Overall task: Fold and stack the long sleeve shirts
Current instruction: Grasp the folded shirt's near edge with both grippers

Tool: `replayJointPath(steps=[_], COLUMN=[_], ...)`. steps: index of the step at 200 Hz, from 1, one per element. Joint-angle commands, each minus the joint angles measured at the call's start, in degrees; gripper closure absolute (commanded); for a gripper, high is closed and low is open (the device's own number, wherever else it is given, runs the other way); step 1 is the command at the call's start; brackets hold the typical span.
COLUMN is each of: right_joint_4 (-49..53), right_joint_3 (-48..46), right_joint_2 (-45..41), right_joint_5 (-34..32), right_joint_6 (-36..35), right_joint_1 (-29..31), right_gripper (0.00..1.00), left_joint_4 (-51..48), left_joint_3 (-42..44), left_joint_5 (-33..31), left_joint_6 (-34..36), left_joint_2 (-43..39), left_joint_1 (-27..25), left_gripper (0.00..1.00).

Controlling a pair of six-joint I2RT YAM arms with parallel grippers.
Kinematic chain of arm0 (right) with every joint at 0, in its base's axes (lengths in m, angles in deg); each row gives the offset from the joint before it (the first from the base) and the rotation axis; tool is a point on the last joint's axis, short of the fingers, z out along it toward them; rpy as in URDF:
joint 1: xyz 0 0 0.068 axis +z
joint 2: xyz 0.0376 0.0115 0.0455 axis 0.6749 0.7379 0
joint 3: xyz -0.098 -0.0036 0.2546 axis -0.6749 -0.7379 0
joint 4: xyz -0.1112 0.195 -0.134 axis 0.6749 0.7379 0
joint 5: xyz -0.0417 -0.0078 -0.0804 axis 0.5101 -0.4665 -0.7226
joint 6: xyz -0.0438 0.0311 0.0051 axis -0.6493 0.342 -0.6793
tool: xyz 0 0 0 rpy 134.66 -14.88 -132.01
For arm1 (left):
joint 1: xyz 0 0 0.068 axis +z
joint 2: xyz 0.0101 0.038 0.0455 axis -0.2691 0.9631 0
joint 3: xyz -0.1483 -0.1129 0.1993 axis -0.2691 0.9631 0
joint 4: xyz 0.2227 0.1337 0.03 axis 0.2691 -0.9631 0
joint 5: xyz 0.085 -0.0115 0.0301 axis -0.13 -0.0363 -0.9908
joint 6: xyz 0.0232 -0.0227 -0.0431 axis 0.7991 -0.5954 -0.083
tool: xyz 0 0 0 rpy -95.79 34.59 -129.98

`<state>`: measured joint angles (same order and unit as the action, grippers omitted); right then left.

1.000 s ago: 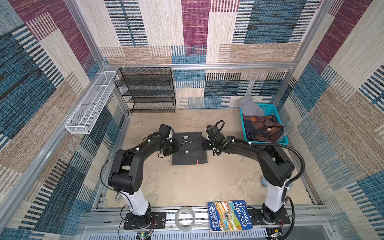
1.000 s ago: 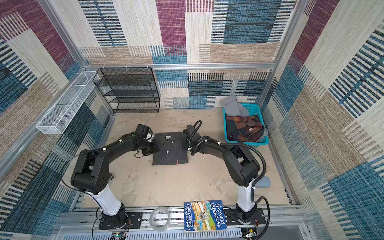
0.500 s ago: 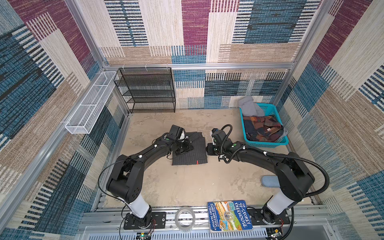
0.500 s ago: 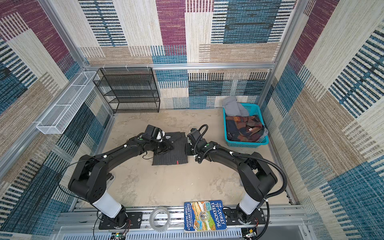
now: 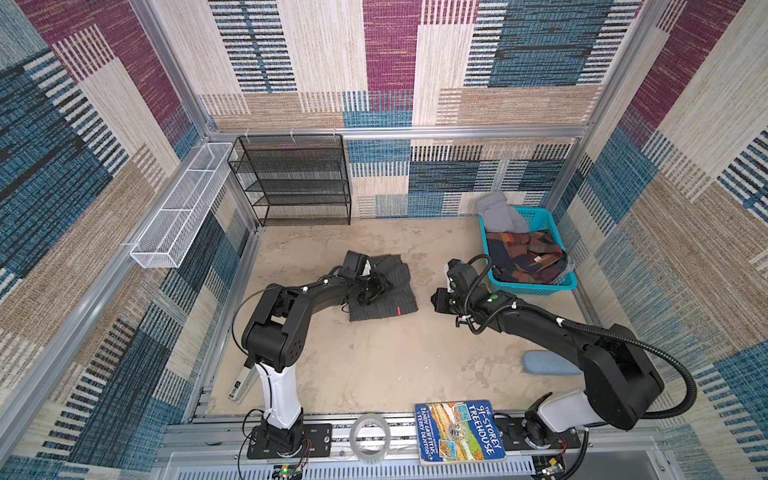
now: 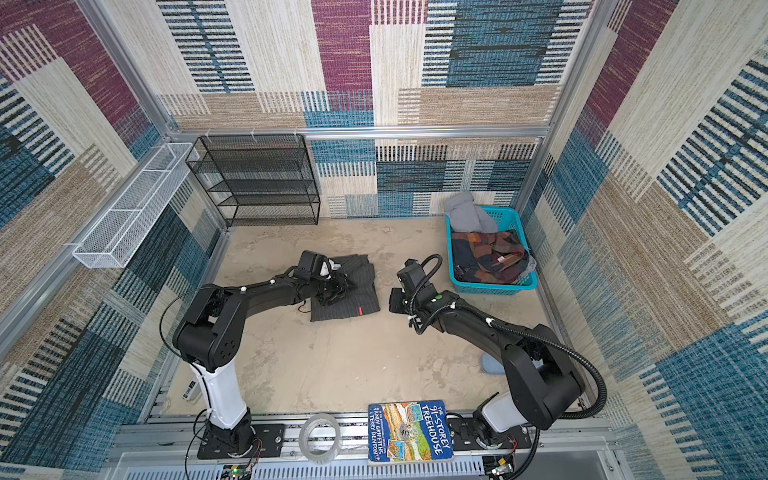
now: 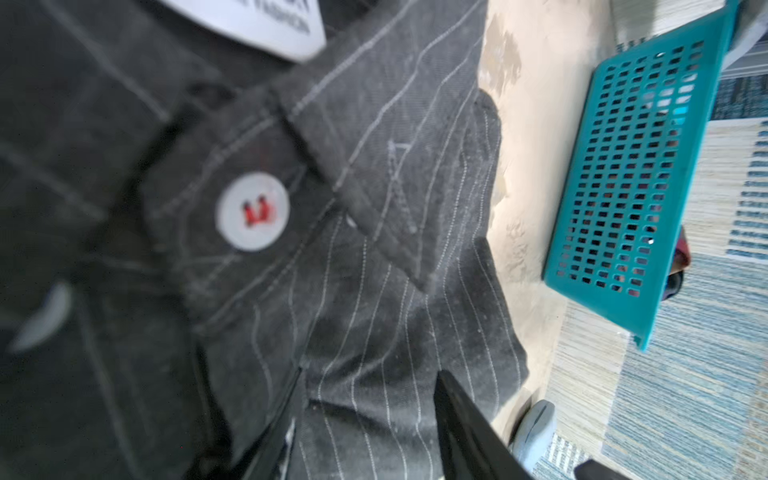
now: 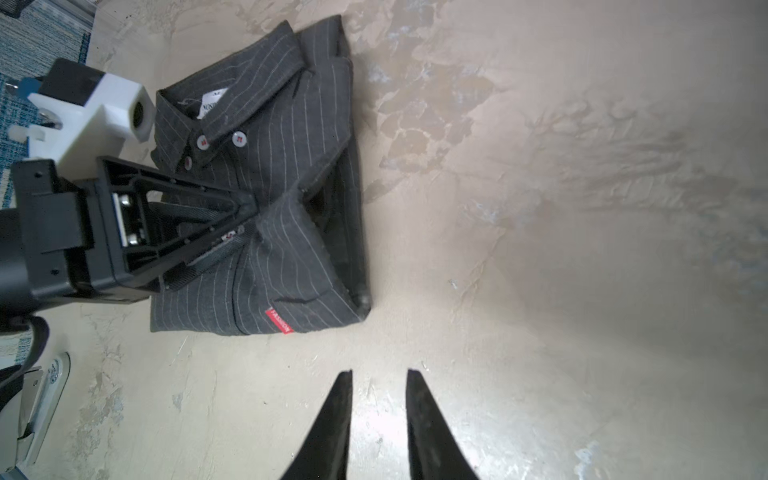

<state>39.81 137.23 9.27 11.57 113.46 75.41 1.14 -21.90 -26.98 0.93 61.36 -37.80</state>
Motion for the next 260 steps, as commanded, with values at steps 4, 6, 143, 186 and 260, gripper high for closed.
replayJointPath(steps=[4,6,143,186,260], right_joint_4=[-1.4,-1.4,-10.4,-11.6,-12.6], right_joint_3=[-0.9,-0.9,19.4,20.2,8.0], right_joint_2=[-0.2,-0.2,21.7,28.7,26.0], right_joint_5=[-0.8,-0.9,10.9,13.4,10.0], right_joint_6=[1.2,1.2,-2.6,-0.1,0.9], right_joint_1=[-0.3,-0.4,3.6,3.9,3.9], right_gripper=[0.74,0.73,0.75,0.78,0.79], left_joint_4=[-4.1,-4.1,-7.0,-6.8,-7.2], left_joint_3=[1.3,1.4,3.5,3.3,2.6], left_joint_5=[-2.9,-3.0,-2.2,-2.1,-0.3], left_joint_6=[-1.2,-1.3,5.0,5.1,4.5], left_joint_2=[0.8,0.8,-2.3,-2.4,-4.8], left_joint_1=[0.1,0.2,1.8,1.8,1.8], left_gripper=[0.47,0.46,0.48,0.47,0.46])
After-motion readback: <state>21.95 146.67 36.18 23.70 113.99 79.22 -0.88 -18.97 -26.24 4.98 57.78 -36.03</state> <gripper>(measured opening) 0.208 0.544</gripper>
